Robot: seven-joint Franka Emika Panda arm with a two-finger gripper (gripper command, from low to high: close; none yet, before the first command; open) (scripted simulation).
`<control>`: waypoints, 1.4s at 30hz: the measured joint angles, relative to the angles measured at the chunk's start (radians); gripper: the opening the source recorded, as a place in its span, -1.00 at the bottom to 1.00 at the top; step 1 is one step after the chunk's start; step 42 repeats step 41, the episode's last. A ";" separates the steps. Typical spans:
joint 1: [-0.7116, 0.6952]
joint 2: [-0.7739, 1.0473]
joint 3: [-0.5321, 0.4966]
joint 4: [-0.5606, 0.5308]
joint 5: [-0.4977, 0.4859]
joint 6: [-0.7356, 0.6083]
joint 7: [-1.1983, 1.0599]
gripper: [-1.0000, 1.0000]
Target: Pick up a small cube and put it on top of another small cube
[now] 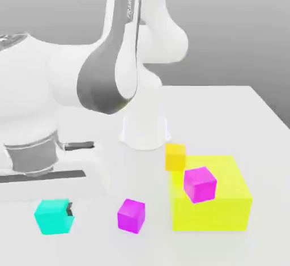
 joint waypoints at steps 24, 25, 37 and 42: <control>0.185 -0.756 0.320 -0.635 -0.130 -0.084 0.302 -1.00; 0.185 -0.731 0.325 -0.648 -0.128 -0.045 0.302 -1.00; 0.179 -0.646 0.342 -0.683 -0.121 0.075 0.302 1.00; 0.178 -0.764 0.333 -0.640 -0.130 -0.086 0.302 1.00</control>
